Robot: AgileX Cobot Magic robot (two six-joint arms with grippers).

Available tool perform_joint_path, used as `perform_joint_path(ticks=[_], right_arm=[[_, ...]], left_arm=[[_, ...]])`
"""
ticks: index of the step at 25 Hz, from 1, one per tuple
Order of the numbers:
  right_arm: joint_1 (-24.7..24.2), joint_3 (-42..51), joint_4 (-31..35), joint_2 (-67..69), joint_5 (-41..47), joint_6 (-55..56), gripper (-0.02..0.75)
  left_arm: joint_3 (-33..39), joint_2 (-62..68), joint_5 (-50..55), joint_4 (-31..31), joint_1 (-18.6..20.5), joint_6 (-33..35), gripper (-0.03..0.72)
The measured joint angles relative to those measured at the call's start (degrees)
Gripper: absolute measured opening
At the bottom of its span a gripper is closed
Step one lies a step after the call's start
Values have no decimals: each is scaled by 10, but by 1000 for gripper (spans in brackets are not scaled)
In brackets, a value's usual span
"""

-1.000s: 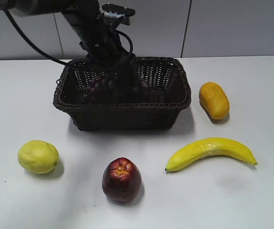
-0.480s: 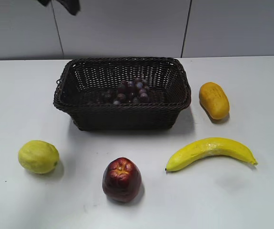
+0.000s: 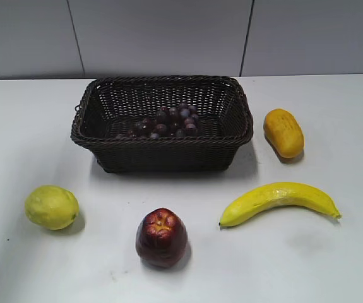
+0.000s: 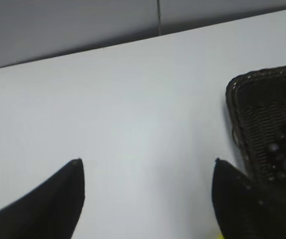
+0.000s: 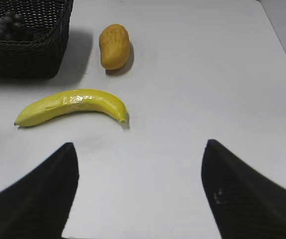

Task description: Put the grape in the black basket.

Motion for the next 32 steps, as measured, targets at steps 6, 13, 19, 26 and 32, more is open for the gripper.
perform_joint_path(ticks=[6,13,19,26,32], right_arm=[[0,0,0,0,0,0,585],[0,0,0,0,0,0,585],[0,0,0,0,0,0,585],[0,0,0,0,0,0,585],[0,0,0,0,0,0,585]], left_arm=[[188,-170,1,12,10,-1,588],[411,-383,-7,10,10,-9,586],[564,-568,-11,8,10,-10,586],[669,-737,-12,8,10,-10,586],[724,-789,-25,6,10,-10,586]])
